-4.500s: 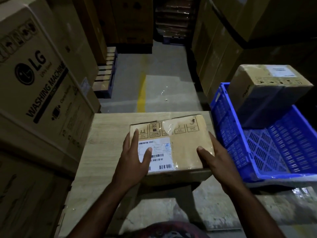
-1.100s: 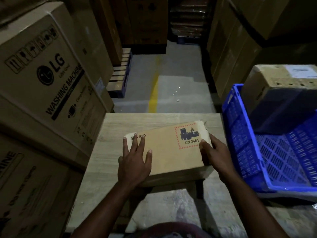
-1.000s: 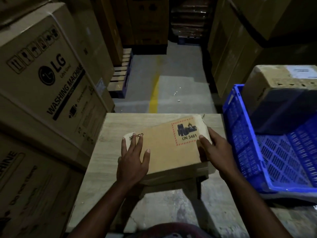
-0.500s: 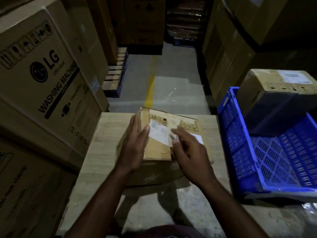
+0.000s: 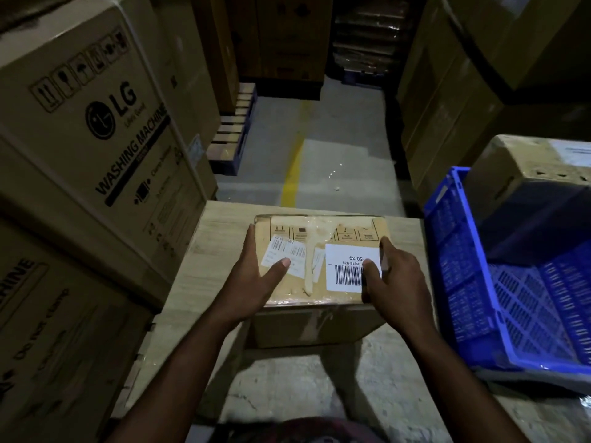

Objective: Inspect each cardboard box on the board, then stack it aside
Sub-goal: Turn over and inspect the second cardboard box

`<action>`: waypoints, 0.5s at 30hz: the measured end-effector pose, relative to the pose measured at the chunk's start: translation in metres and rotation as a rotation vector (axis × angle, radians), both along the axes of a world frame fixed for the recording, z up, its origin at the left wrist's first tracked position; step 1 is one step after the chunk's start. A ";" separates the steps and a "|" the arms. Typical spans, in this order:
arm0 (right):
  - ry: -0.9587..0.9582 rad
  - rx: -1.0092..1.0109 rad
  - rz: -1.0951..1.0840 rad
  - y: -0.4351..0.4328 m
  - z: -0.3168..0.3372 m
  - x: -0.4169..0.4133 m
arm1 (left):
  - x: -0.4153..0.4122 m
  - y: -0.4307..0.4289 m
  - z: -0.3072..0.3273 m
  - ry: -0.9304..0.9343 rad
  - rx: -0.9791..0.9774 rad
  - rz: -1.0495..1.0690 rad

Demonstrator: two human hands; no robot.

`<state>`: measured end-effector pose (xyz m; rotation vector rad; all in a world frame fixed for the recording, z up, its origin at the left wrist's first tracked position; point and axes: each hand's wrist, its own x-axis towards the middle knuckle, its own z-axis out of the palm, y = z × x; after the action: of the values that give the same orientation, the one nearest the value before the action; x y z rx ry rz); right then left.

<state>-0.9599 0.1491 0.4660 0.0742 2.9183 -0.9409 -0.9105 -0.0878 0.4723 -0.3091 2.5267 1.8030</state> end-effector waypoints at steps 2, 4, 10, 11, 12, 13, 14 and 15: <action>0.014 0.054 -0.012 -0.002 -0.005 0.004 | 0.001 0.000 -0.015 0.001 -0.039 0.014; 0.047 0.111 -0.015 -0.005 -0.009 0.007 | 0.000 -0.003 -0.021 -0.009 -0.077 0.014; 0.111 0.285 0.039 -0.011 -0.001 0.005 | 0.003 0.002 -0.018 0.079 -0.550 0.027; 0.145 0.281 0.075 -0.014 0.002 0.004 | 0.002 0.004 -0.016 0.131 -0.639 0.006; 0.183 0.252 0.147 -0.018 0.005 0.003 | 0.001 0.006 -0.013 0.160 -0.708 -0.030; 0.202 0.215 0.243 -0.025 0.007 0.002 | 0.000 0.008 -0.013 0.164 -0.752 -0.074; 0.205 0.186 0.348 -0.032 0.006 0.001 | -0.002 0.010 -0.013 0.148 -0.776 -0.113; 0.205 0.179 0.441 -0.039 0.005 -0.001 | -0.003 0.013 -0.014 0.126 -0.790 -0.148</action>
<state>-0.9612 0.1104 0.4709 -0.6633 2.9925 -0.6473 -0.9131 -0.0749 0.4585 -0.0051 3.1312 0.7234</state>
